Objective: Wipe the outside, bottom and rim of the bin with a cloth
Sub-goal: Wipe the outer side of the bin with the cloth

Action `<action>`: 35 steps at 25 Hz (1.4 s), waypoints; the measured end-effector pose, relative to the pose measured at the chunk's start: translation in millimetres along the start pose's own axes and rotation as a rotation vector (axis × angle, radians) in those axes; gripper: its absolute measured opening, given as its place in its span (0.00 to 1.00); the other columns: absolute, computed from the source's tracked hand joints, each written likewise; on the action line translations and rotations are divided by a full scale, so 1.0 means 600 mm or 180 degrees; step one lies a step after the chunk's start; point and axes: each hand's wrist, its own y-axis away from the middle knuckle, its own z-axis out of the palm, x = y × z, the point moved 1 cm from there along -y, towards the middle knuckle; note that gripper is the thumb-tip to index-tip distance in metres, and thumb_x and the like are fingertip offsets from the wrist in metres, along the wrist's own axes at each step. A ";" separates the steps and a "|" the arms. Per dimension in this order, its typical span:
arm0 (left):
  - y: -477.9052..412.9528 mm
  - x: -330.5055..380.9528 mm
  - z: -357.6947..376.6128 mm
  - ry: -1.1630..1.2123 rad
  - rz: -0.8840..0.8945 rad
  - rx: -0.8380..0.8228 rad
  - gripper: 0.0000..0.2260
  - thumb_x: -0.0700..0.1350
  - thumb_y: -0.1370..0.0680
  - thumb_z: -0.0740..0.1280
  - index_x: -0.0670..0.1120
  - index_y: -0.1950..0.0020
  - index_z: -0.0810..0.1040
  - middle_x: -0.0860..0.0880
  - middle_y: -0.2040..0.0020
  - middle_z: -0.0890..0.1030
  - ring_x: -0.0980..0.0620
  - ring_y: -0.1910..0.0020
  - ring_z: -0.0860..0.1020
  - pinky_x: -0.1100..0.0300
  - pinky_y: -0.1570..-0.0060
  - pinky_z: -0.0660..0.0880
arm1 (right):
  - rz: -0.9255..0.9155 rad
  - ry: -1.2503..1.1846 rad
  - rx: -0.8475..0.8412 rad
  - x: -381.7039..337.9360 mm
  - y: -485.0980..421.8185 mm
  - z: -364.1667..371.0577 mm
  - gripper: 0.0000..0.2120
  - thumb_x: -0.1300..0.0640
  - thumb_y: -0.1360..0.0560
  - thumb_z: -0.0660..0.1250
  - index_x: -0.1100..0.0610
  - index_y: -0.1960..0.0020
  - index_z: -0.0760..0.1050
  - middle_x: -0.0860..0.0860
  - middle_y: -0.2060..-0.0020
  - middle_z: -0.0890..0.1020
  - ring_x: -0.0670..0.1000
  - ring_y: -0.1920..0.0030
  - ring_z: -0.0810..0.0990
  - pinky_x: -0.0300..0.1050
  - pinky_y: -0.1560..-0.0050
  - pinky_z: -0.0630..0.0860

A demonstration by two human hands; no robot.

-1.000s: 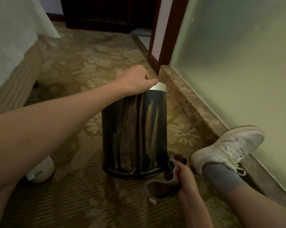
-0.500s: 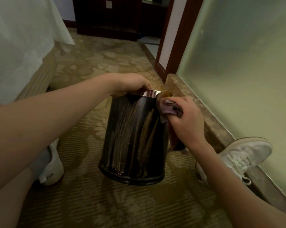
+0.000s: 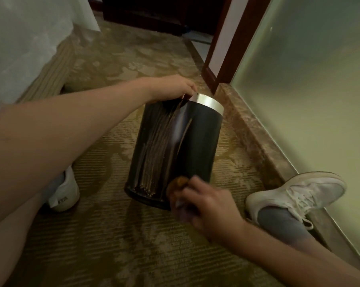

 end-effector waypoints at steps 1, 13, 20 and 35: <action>0.004 0.004 0.001 -0.0002 0.0036 -0.0015 0.11 0.45 0.18 0.57 0.47 0.41 0.76 0.54 0.52 0.75 0.59 0.52 0.73 0.66 0.59 0.65 | 0.0043 -0.0009 -0.0221 -0.008 0.019 0.007 0.14 0.45 0.29 0.65 0.45 0.45 0.76 0.44 0.52 0.74 0.42 0.60 0.76 0.34 0.69 0.69; 0.010 0.009 0.009 0.0277 0.0132 0.0084 0.08 0.41 0.20 0.61 0.46 0.53 0.80 0.53 0.57 0.77 0.53 0.52 0.73 0.64 0.56 0.68 | 0.1385 -0.2115 -0.0357 0.108 -0.096 -0.211 0.09 0.63 0.26 0.71 0.58 0.47 0.83 0.53 0.56 0.84 0.39 0.58 0.79 0.33 0.54 0.73; -0.013 0.005 0.007 0.0354 -0.0086 0.0054 0.14 0.38 0.22 0.58 0.47 0.45 0.81 0.46 0.42 0.79 0.49 0.43 0.76 0.60 0.47 0.72 | 0.0799 -0.0201 0.0508 0.125 -0.175 -0.185 0.15 0.50 0.29 0.64 0.48 0.43 0.80 0.47 0.48 0.80 0.50 0.48 0.78 0.52 0.49 0.76; -0.012 0.013 0.015 0.0247 -0.0037 0.0013 0.15 0.39 0.20 0.57 0.45 0.37 0.77 0.48 0.42 0.75 0.53 0.45 0.73 0.61 0.52 0.68 | -0.0269 -0.0603 -0.0453 0.038 -0.049 -0.074 0.16 0.52 0.32 0.68 0.43 0.45 0.78 0.42 0.48 0.78 0.43 0.50 0.78 0.45 0.58 0.79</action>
